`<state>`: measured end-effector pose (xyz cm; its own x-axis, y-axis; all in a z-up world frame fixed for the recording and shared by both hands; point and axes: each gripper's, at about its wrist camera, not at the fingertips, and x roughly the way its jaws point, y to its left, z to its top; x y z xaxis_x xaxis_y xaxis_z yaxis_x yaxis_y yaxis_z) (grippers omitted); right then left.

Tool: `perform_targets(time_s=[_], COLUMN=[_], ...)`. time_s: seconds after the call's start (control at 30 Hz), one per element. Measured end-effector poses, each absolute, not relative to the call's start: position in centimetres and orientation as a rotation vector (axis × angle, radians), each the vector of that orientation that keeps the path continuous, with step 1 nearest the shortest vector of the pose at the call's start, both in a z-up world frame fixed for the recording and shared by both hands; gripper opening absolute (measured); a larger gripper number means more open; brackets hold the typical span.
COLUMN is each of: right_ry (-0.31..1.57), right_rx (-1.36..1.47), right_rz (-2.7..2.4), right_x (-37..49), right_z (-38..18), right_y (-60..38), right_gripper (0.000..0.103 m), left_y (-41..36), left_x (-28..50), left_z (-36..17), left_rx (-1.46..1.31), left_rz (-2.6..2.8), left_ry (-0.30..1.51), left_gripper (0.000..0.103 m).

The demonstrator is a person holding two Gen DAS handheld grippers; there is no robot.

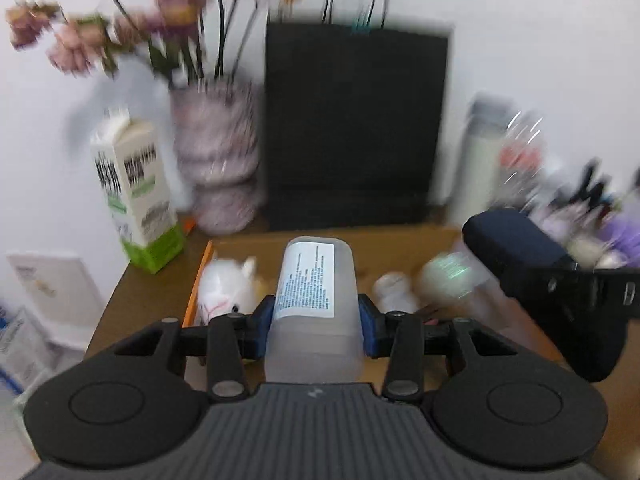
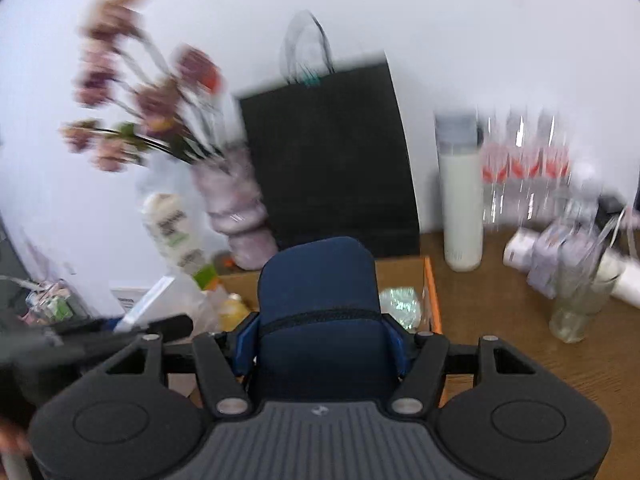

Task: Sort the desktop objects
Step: 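Lower the container and pouch into the box and open both tools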

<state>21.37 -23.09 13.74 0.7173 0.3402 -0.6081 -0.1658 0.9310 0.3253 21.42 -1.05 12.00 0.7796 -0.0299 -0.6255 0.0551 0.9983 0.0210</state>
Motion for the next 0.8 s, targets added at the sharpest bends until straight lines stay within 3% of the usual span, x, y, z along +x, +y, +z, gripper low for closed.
perform_targets(time_s=[0.27,0.53,0.6,0.73,0.8], right_ry=[0.935,0.95,0.924,0.865,0.832], right_rx=[0.22,0.049,0.04,0.055,0.05], right_rz=[0.15,0.11,0.101,0.135,0.169], right_x=[28.4,27.3,26.6,25.0,23.8], right_z=[5.7,5.7,6.9,10.2,11.6], right_y=[-20.8,-19.4,-19.8,-20.1,-20.0], right_gripper=[0.062,0.064,0.064,0.067,0.074], left_y=[-1.6,-0.3,0.0,0.6,0.8], left_x=[25.0,25.0,24.1,22.0,20.7], left_z=[6.0,5.8,7.4,11.3,12.8], left_rx=[0.047,0.001,-0.018,-0.01,0.009], left_rz=[-0.022,-0.007,-0.045,-0.066,-0.074], left_ry=[0.813,0.863,0.846,0.761,0.737], left_gripper=[0.043,0.047,0.051,0.074,0.079])
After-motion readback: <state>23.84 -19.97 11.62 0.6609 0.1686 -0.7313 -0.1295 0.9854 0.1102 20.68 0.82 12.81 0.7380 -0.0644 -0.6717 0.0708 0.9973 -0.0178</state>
